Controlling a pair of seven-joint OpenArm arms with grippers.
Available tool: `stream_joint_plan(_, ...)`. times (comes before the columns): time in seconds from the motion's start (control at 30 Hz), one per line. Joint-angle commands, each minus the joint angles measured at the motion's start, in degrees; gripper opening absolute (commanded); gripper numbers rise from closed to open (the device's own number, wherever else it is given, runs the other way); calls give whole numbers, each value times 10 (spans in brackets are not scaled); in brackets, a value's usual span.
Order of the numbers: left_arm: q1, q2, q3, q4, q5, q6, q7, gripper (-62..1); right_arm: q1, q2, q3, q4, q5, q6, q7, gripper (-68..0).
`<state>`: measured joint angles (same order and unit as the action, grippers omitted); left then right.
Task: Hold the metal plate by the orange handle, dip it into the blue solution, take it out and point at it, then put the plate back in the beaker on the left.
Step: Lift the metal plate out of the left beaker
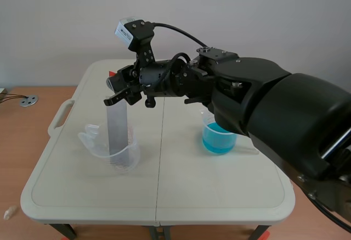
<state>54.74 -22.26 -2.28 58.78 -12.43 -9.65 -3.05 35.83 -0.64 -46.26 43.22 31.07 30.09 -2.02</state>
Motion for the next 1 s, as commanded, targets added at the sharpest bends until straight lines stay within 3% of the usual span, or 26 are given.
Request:
stream_joint_plan(0.0, 2, -1, -3, 4, -2, -4, -3, -583, 13, -7, 0, 10, 6, 14, 7, -662)
stream_joint_plan(0.23, 2, -1, -3, 4, -2, -4, -3, -583, 9, -7, 0, 11, 7, 95, 36, -662)
stream_joint_plan(0.37, 2, -1, -3, 4, -2, -4, -3, -583, 6, -5, 0, 11, 7, 104, 52, -662)
stream_joint_plan(0.47, 2, -1, -3, 4, -2, -4, -3, -583, 6, -3, 0, 13, 7, 126, 69, -662)
stream_joint_plan(0.97, -2, -2, -3, 4, -2, -3, -3, -583, -25, 29, 0, 91, 6, 126, 84, -662)
